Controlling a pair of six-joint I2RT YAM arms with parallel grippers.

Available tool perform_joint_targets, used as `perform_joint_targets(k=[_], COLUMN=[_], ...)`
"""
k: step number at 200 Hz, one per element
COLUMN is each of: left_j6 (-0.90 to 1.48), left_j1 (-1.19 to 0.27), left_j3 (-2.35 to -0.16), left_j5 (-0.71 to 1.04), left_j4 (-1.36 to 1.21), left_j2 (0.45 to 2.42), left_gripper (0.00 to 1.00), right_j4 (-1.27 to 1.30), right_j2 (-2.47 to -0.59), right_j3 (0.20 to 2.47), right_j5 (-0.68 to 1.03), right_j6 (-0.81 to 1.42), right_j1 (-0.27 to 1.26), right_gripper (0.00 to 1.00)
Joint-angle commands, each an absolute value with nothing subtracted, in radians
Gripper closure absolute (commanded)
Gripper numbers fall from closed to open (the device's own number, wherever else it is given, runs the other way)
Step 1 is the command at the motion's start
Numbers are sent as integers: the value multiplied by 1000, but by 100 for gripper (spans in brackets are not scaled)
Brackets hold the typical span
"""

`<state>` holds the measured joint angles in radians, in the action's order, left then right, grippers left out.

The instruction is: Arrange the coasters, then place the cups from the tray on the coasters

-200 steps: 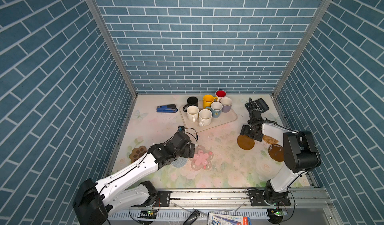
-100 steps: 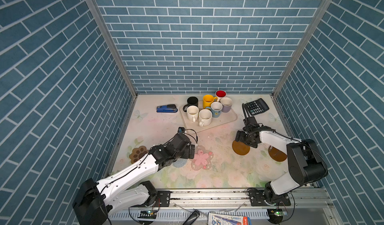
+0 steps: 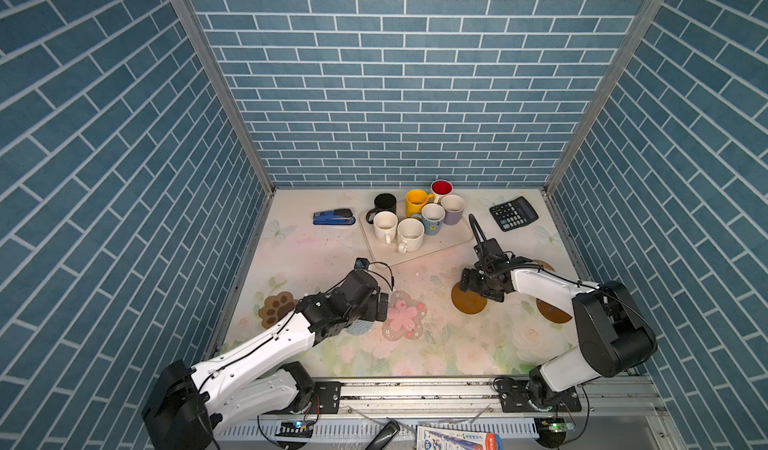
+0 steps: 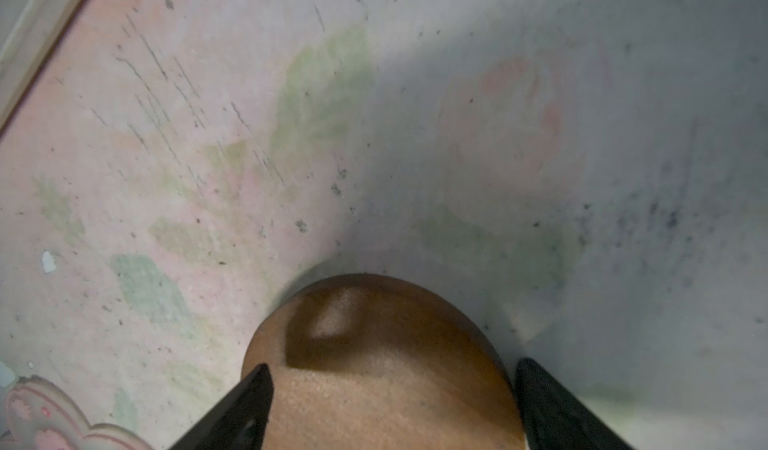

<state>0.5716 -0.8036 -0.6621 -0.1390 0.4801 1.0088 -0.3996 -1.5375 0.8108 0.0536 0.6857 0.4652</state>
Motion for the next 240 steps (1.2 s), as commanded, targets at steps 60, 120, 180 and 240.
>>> perform_joint_targets(k=[60, 120, 180, 240], left_j6=[587, 585, 576, 559], left_j1=[-799, -799, -799, -799], left_j3=[-621, -632, -659, -712], left_j5=[-153, -162, -172, -171], left_j4=[500, 516, 517, 531], left_j2=[961, 966, 997, 1049], left_gripper=[1, 1, 1, 1], right_j4=[-477, -493, -544, -621], right_j2=[-1561, -1615, -1505, -1525], right_j3=[834, 850, 829, 978], right_j5=[10, 25, 16, -24], right_j6=[685, 628, 610, 561], right_j1=[590, 695, 714, 672], right_gripper=[11, 12, 13, 7])
